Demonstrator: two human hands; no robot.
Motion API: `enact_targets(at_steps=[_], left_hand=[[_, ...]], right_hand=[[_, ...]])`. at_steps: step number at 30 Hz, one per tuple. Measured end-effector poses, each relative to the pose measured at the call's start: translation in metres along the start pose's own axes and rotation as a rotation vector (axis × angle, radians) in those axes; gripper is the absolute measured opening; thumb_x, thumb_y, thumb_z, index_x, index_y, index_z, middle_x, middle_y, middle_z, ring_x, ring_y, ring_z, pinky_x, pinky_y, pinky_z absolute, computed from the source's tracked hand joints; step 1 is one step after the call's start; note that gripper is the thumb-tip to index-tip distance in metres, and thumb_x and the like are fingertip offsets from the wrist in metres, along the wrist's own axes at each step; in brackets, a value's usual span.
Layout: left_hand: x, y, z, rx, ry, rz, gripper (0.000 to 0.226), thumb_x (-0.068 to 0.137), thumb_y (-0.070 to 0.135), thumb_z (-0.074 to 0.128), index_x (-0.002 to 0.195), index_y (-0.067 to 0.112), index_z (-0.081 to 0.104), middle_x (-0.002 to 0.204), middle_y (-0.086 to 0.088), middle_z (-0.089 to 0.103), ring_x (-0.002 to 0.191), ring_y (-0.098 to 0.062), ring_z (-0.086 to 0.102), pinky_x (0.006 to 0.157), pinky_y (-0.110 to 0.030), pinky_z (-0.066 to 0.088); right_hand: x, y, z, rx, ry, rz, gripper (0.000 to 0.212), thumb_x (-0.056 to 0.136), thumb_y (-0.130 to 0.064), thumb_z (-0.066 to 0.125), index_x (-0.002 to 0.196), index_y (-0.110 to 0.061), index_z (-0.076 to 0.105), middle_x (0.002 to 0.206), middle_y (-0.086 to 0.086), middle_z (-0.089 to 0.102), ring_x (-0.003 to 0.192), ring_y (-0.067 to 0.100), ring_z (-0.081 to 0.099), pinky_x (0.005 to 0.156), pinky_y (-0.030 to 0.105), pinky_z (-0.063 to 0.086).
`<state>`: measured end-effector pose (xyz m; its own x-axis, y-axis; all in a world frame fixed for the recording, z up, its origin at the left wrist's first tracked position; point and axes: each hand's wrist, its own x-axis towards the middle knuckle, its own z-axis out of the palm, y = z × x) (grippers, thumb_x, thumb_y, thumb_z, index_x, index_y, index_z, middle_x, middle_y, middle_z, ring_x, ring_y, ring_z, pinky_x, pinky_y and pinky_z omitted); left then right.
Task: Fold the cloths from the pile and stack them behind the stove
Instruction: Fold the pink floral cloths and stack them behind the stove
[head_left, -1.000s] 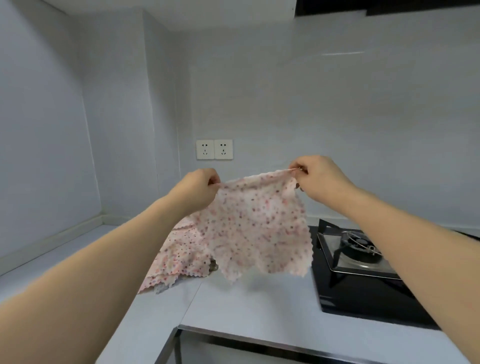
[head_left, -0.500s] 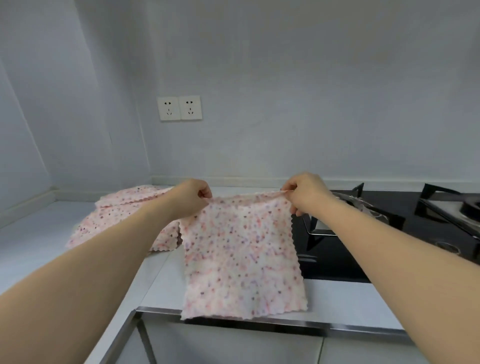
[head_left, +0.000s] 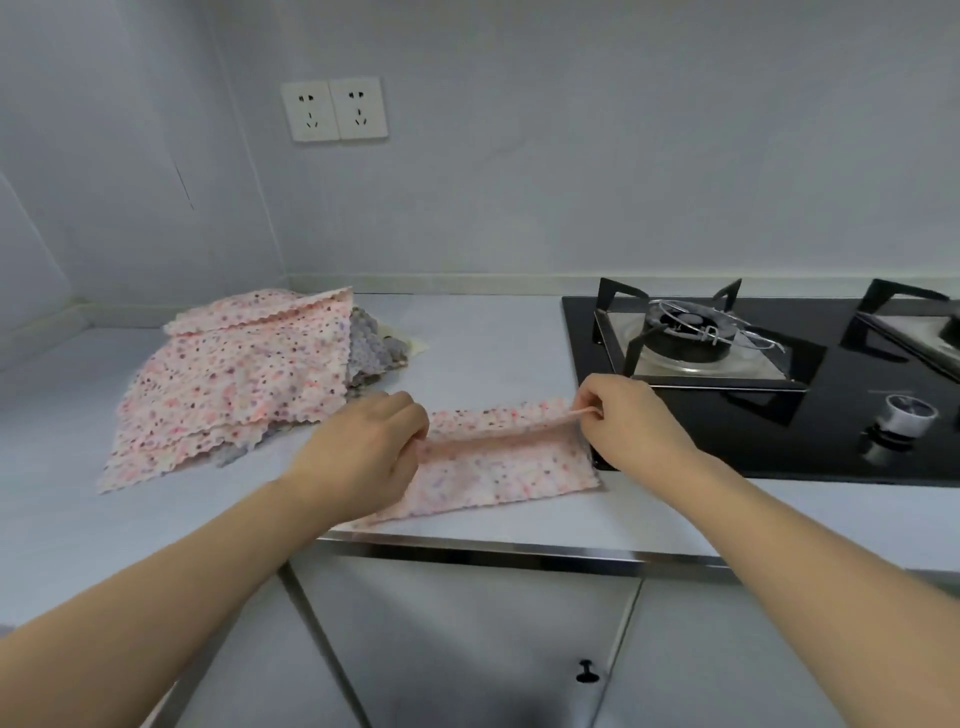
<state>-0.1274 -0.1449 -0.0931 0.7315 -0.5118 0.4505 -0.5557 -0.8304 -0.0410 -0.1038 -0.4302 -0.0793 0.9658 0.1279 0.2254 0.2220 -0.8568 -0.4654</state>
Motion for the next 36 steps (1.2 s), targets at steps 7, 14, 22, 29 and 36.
enact_targets(at_steps=[7,14,22,29,36], left_hand=[[-0.038,0.021,0.006,0.022,-0.071,0.073,0.012,0.079,0.016,0.048,0.086,0.018,0.058,0.082,0.002,0.055,0.07,-0.021,0.049,0.061,-0.03,0.042],[-0.05,0.024,0.002,0.002,-0.054,0.151,0.009,0.086,0.015,0.052,0.09,0.017,0.06,0.087,0.002,0.055,0.074,-0.021,0.05,0.064,-0.03,0.043],[-0.059,0.023,0.004,-0.011,-0.126,0.175,0.024,0.086,0.004,0.046,0.102,0.02,0.053,0.097,0.002,0.053,0.079,-0.02,0.049,0.065,-0.031,0.047],[-0.068,0.024,-0.012,0.037,-0.143,0.128,0.021,0.088,0.036,0.051,0.086,0.017,0.06,0.091,0.002,0.055,0.076,-0.018,0.05,0.067,-0.031,0.048],[-0.075,0.015,-0.023,-0.001,-0.081,0.123,0.027,0.094,0.033,0.048,0.087,0.018,0.07,0.092,0.002,0.06,0.074,-0.019,0.057,0.065,-0.028,0.048]], right_hand=[[-0.038,0.0,0.01,-0.155,-0.035,-0.15,0.022,0.091,-0.007,0.046,0.1,-0.014,0.064,0.107,-0.001,0.059,0.099,0.017,0.053,0.083,0.029,0.044],[-0.045,0.006,0.015,-0.408,-0.115,-0.271,0.029,0.095,-0.013,0.042,0.114,-0.017,0.062,0.114,0.0,0.061,0.108,0.02,0.05,0.093,0.031,0.042],[-0.052,0.011,0.019,-0.277,-0.2,-0.39,0.051,0.083,-0.049,0.039,0.125,-0.022,0.051,0.122,-0.008,0.05,0.114,0.014,0.045,0.103,0.028,0.032],[-0.049,0.006,0.025,-0.323,-0.165,-0.363,0.067,0.082,-0.073,0.045,0.125,-0.023,0.053,0.122,-0.007,0.049,0.115,0.016,0.045,0.1,0.029,0.03],[-0.055,-0.006,0.034,-0.359,-0.154,-0.294,0.082,0.071,-0.086,0.034,0.124,-0.025,0.05,0.122,-0.008,0.046,0.113,0.017,0.042,0.1,0.032,0.031]])
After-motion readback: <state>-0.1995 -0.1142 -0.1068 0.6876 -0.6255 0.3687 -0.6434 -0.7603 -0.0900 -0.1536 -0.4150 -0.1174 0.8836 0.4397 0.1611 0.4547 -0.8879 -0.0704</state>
